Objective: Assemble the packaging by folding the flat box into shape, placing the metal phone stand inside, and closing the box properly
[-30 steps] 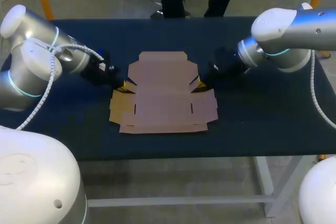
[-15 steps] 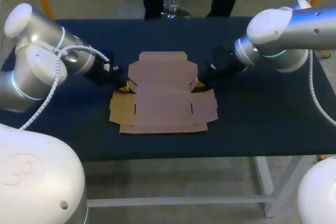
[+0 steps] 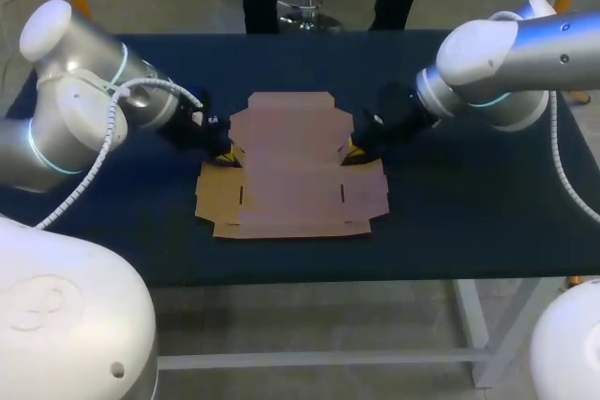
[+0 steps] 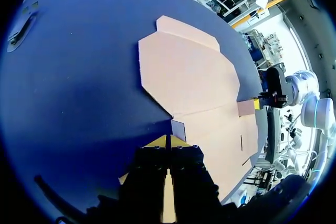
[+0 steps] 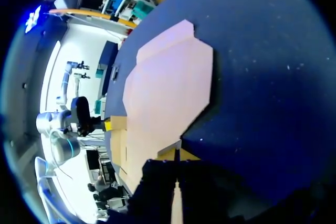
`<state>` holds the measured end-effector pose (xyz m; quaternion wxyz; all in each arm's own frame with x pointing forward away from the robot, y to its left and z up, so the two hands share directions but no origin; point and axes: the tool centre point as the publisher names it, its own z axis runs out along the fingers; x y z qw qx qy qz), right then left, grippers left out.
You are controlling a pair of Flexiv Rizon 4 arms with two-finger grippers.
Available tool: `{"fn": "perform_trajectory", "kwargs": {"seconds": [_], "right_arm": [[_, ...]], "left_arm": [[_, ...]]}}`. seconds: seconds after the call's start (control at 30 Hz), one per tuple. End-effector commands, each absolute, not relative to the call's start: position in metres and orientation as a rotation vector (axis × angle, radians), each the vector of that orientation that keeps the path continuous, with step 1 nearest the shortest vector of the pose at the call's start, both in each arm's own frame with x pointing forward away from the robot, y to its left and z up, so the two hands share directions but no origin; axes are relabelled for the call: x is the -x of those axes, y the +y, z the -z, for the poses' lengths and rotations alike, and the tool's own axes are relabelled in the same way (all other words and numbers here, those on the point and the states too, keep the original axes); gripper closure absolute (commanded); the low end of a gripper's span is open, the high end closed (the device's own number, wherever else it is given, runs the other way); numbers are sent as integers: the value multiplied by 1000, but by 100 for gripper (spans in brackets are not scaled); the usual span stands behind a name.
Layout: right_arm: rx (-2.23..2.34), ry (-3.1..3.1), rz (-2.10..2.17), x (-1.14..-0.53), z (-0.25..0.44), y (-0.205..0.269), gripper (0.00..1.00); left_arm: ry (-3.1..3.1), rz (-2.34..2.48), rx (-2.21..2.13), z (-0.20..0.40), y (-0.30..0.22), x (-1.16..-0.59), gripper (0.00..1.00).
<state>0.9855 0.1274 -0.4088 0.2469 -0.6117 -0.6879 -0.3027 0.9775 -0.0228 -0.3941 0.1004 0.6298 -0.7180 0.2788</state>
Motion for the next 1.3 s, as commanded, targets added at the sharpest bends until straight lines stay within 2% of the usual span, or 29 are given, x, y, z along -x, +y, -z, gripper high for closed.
{"fn": "perform_trajectory", "kwargs": {"seconds": [0.03,1.3], "right_arm": [[1684,-1882,824,-983,407,128,100],[1766,-1950,754,-983,404,141,100]], "left_arm": [[-2143,-792,-1865,392,-28,-979,100],[-2218,-749,-1857,393,-51,-976,100]]}}
